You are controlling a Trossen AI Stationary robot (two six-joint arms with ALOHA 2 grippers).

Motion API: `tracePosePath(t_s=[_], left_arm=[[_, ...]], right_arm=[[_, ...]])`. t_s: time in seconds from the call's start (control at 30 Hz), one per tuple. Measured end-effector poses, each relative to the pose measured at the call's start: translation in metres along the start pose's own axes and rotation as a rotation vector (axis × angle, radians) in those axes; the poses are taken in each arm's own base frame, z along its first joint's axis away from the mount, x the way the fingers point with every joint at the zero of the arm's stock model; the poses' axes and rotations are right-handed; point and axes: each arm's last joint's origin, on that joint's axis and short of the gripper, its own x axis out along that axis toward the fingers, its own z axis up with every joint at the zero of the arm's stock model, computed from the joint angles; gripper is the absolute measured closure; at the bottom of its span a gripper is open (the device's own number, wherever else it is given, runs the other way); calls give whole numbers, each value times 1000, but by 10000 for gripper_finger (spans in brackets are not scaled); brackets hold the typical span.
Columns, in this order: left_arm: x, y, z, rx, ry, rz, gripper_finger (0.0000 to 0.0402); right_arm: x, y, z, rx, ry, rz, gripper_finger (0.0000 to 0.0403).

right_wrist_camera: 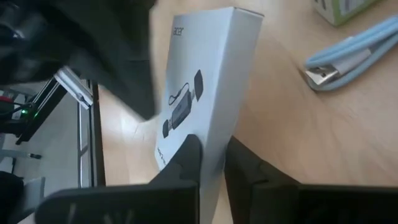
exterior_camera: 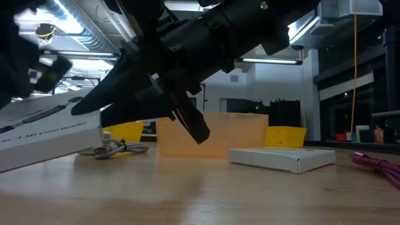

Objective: Pick and place items into bin
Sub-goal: Put the bottom card reader box into the orange bin

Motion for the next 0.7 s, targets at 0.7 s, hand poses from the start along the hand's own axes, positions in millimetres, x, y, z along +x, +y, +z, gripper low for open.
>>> tracePosePath(t_s=[0.7], left_arm=[[-82,-6,32,228,-293,56,400]], right_arm=[[-28,28,24,-265,-100,108,381]])
